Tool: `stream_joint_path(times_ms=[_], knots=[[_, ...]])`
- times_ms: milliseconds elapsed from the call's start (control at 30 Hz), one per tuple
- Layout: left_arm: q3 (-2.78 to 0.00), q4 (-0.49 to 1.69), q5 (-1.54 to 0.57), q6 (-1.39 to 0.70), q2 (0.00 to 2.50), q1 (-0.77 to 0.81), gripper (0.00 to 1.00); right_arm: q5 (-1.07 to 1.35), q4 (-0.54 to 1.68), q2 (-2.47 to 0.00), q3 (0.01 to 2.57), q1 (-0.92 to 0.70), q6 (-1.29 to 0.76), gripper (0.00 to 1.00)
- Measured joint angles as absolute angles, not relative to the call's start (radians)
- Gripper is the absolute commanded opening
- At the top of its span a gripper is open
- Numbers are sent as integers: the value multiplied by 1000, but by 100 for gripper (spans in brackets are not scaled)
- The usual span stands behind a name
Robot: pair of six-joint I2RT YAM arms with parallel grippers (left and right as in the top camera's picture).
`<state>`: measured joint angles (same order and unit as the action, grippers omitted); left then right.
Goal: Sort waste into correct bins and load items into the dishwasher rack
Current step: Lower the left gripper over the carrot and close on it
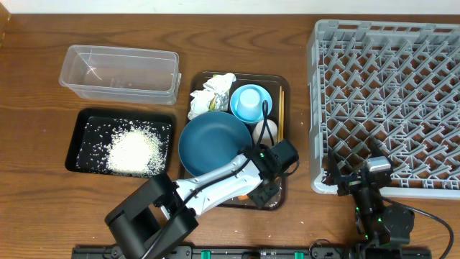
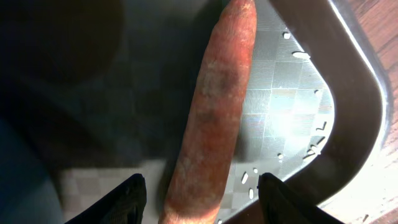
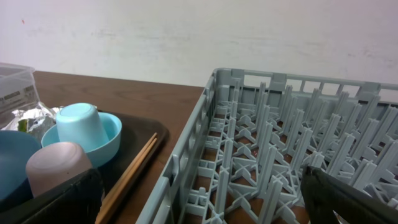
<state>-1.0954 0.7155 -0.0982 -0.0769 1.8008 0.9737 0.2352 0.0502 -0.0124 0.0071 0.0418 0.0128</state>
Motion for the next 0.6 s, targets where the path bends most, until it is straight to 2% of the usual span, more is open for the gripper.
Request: stream_joint_path(times_ms=[467,533,600], knots=[[-1063,664,-99,-73,1801,974,53,235,50,-12,7,42,12,99],[-1059,664,-99,-74,1801,974,47,235,50,-12,7,42,13,99],[-1056,664,-99,-73,1801,974,46,235,50,-12,7,42,12,99]])
